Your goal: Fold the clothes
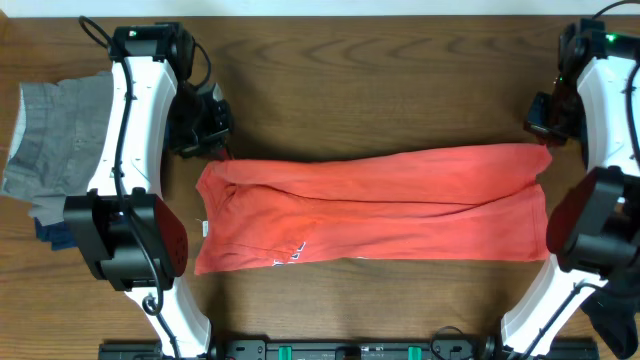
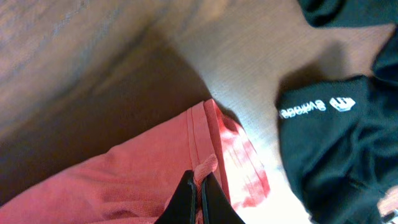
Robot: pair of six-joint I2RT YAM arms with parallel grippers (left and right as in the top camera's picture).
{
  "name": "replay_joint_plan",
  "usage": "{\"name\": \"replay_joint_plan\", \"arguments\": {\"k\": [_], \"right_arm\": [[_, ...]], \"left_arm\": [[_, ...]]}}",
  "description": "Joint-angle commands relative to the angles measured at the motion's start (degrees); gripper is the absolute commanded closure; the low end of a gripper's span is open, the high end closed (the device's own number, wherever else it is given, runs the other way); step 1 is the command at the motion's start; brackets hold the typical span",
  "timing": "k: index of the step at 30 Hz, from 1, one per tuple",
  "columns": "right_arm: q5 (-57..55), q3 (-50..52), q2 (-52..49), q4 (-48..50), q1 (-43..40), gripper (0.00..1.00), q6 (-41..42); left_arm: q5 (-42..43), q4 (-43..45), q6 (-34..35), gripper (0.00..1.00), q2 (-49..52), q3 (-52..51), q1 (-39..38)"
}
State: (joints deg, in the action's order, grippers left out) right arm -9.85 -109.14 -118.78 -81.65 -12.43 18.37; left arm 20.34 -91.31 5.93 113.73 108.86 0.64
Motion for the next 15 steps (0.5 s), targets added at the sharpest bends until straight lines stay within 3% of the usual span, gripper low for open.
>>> {"name": "replay_joint_plan", "arguments": {"k": [1,8,15], "right_arm": [[-0.6,-1.0,1.4,-1.8,-0.3,0.99,-2.2],[-8.2,-0.9,1.4,-4.7,-0.4,0.99,-2.1],[-8.9,-0.5,1.4,-7.5,-1.5,0.99,-2.1]], "left_arm": [[-0.1,-3.2,-3.7,0.95,-0.4,0.1,0.2],[-4.2,-5.5,-4.2,0.94,-1.1,-0.2,0.2],[-5.6,-5.5,-4.2,0.94,-5.0,-4.3,0.3]]}}
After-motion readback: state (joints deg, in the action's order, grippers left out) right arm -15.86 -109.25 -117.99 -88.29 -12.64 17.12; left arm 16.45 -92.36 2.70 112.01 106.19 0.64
